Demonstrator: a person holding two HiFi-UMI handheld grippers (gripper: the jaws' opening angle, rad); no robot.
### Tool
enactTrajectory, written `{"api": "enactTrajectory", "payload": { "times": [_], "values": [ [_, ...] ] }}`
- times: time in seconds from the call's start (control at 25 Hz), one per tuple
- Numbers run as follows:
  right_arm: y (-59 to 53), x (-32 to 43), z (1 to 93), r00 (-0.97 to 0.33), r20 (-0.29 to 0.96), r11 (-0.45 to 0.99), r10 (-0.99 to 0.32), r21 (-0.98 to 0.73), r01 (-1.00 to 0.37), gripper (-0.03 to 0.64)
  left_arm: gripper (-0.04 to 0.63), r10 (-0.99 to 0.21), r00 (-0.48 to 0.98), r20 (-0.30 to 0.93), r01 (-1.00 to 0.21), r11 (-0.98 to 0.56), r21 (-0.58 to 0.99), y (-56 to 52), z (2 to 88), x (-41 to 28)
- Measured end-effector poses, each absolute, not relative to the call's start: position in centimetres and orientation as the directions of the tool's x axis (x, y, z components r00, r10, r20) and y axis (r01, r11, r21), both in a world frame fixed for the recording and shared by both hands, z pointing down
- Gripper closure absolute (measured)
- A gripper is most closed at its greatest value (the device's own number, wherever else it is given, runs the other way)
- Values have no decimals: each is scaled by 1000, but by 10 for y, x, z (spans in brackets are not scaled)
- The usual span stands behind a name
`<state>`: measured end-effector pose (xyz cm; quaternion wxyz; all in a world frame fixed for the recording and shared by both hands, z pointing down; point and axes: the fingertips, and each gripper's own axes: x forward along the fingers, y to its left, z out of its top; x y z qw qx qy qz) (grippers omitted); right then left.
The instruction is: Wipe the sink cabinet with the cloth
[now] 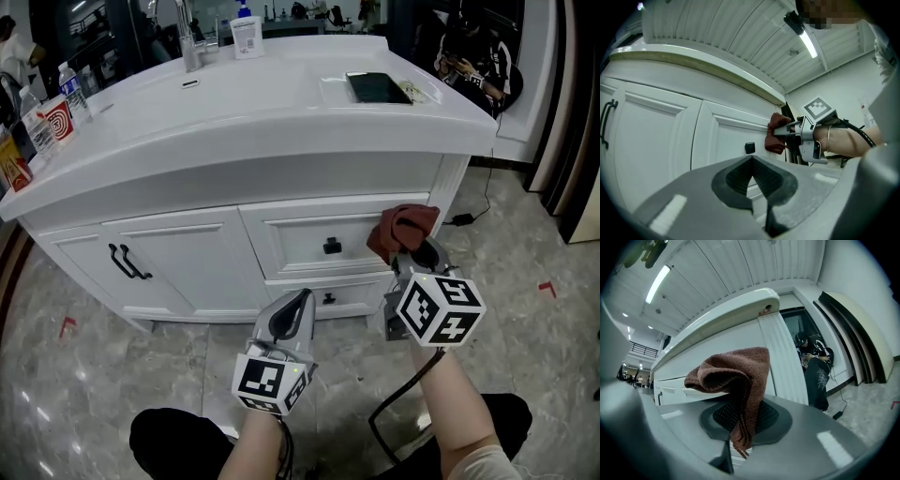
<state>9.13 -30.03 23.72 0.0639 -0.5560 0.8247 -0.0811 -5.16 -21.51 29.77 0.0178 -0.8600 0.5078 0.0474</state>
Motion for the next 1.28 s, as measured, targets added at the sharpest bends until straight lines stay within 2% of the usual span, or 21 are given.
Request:
{"api": "enactTrajectory", "payload": {
  "times": [0.32,0.64,0.8,1.04,1.28],
  "values": [
    [-289,103,242,-327,-3,320,-945,-211,-924,537,595,-868,488,-92,-870,-492,34,-204,306,-50],
    [-259,-21,262,-571,7,558,-821,-206,-804,537,595,-909,411,-73,-909,-414,41,-195,318,-95],
    [-258,-81,278,-649,34,632,-760,-194,-750,537,595,-930,362,-66,-930,-365,35,-195,324,-128],
    [-270,-126,296,-684,70,661,-726,-206,-722,537,595,-951,301,-75,-951,-305,48,-201,324,-169],
    [-281,-115,301,-665,85,633,-742,-240,-736,537,595,-956,285,-73,-955,-290,61,-207,326,-180]
  ]
}}
